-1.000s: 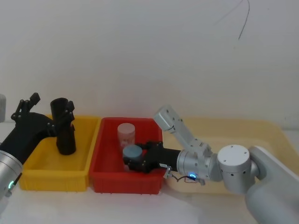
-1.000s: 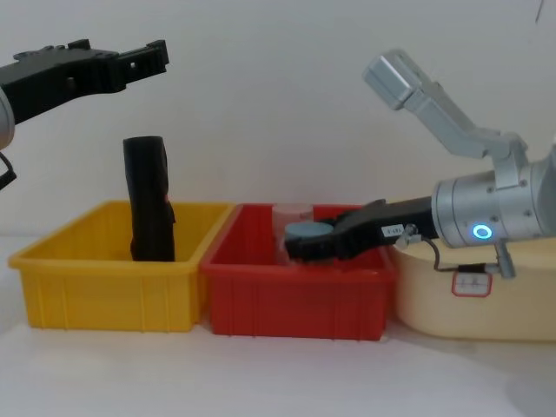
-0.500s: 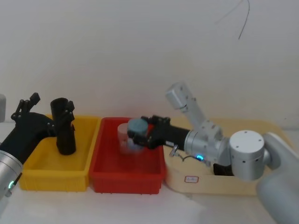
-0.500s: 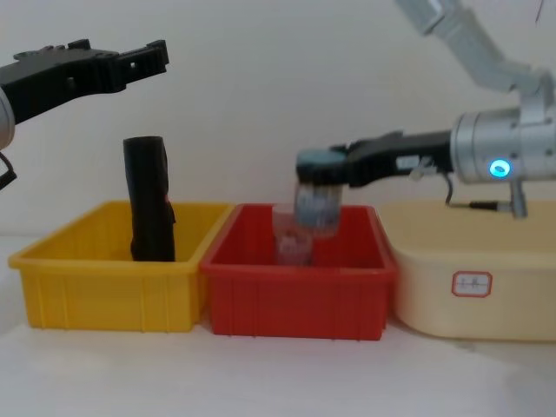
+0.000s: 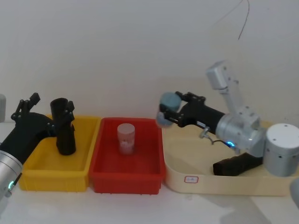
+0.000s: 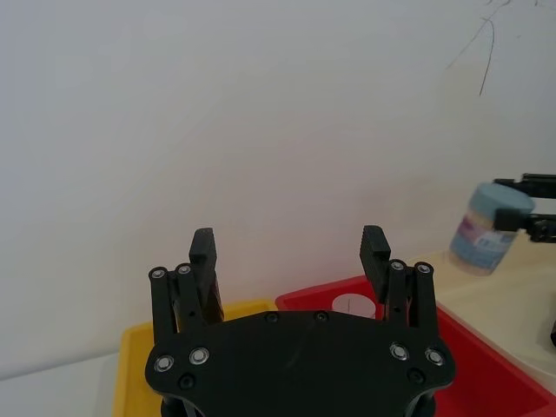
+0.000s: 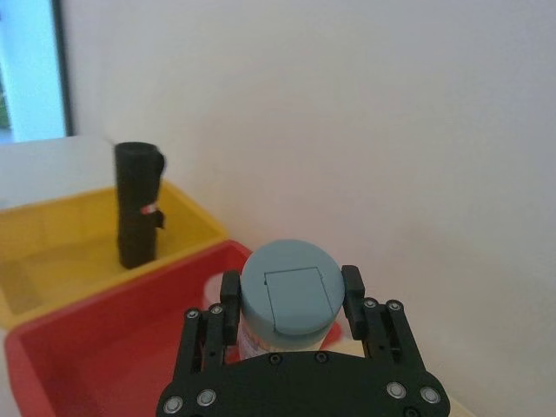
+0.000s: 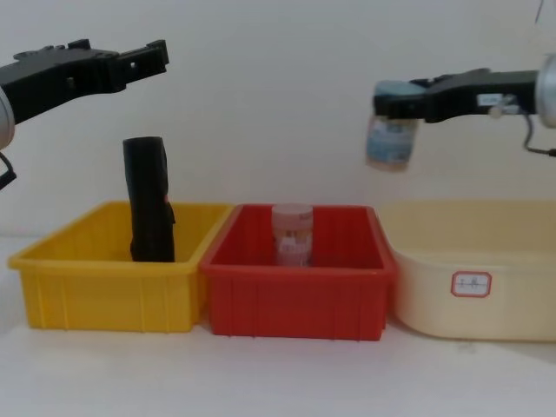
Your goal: Pick up the garbage bag with the one hand and transfer it to the other hand.
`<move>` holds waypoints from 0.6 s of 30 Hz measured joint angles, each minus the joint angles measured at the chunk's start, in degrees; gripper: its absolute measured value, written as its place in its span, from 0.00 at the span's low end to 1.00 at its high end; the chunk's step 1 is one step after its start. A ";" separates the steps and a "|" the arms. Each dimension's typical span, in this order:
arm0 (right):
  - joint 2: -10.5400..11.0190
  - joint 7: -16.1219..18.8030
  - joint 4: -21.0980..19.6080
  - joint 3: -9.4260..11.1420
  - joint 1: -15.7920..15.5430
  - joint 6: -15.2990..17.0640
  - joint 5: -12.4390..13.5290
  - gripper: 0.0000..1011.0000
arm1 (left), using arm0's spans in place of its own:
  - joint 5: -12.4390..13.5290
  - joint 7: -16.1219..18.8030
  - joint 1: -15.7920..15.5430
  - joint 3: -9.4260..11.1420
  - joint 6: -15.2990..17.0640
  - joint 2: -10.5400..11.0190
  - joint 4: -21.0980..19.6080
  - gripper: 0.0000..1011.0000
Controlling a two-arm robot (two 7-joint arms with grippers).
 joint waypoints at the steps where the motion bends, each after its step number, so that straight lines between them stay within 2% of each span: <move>1: 0.56 -0.52 -0.80 0.58 -0.72 0.43 0.28 0.68 | 0.00 0.00 0.00 0.00 0.00 0.00 0.00 0.99; 10: 3.40 -2.53 -4.24 3.38 -4.87 3.06 1.63 0.68 | 0.00 0.00 0.00 0.00 0.00 0.00 0.00 0.99; 18: 4.89 -2.83 -4.95 4.02 -7.28 4.75 2.30 0.68 | 0.00 0.00 0.00 0.00 0.00 0.00 0.00 0.99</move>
